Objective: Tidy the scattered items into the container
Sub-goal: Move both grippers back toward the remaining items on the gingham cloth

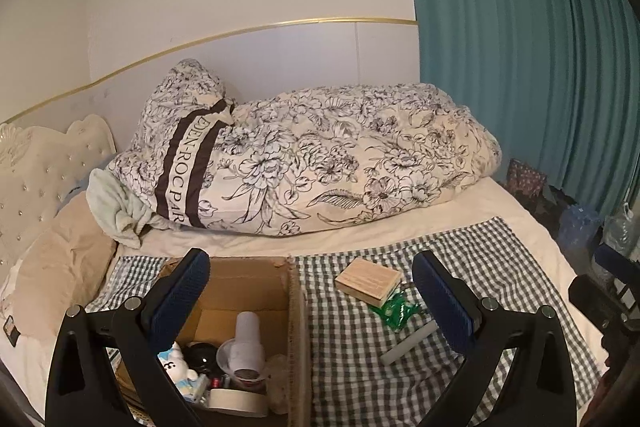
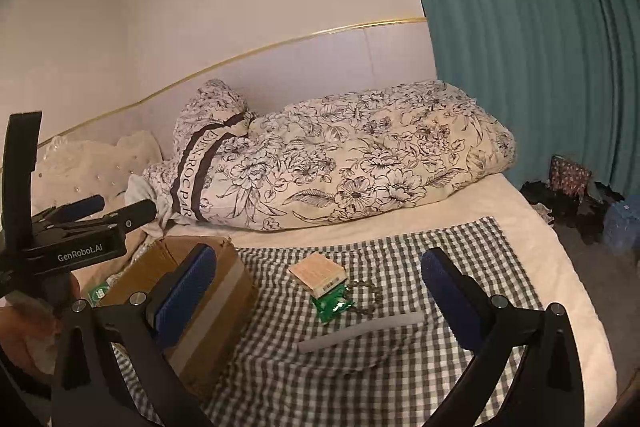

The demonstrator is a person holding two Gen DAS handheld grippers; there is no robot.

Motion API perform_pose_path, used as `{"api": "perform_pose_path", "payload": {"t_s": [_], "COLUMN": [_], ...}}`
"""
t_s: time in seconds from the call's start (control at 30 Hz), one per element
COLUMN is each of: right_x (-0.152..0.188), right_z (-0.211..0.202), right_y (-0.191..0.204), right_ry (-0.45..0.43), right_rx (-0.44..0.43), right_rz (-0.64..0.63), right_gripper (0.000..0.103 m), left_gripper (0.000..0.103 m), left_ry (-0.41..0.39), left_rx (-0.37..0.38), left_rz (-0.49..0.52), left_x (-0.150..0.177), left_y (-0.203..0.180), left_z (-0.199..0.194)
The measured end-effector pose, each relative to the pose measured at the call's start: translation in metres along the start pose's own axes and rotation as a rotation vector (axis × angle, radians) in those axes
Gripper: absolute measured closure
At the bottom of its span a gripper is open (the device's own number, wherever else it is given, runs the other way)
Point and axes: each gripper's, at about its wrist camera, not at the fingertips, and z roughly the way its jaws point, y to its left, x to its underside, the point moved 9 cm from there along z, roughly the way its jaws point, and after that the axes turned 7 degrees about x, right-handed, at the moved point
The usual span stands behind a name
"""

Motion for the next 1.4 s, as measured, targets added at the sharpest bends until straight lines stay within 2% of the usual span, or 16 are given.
{"api": "perform_pose_path", "payload": {"t_s": [0.37,0.5,0.67,0.77,0.93,1.23,1.4], "right_x": [0.003,0.007,0.018,0.024,0.044,0.081,0.098], "right_z": [-0.003,0.004,0.017,0.024,0.044,0.083,0.1], "right_y": [-0.014,-0.022,-0.033,-0.037,-0.036,-0.048,-0.062], "right_ry": [0.017,0.042,0.09,0.101,0.152,0.258,0.302], "right_rx": [0.009,0.026,0.009,0.001,0.012,0.014,0.028], "right_rz": [-0.07,-0.105,-0.112,-0.13,-0.188,-0.164,-0.141], "right_gripper": [0.0,0.0,0.0,0.0,0.0,0.0,0.0], "left_gripper": [0.0,0.0,0.0,0.0,0.0,0.0,0.0], "left_ry": [-0.028,-0.01,-0.02,-0.025,0.069,0.193,0.25], "left_rx": [0.043,0.068,0.146,0.143,0.071,0.068,0.038], "left_rz": [-0.024,-0.042,-0.041,-0.026,0.024,0.006,-0.028], "left_x": [-0.003,0.001,0.016,0.024,0.043,0.077,0.09], "left_y": [-0.028,-0.037,-0.05,-0.053,-0.05,-0.048,-0.047], "left_z": [0.0,0.014,0.034,0.044,0.073,0.117,0.139]}}
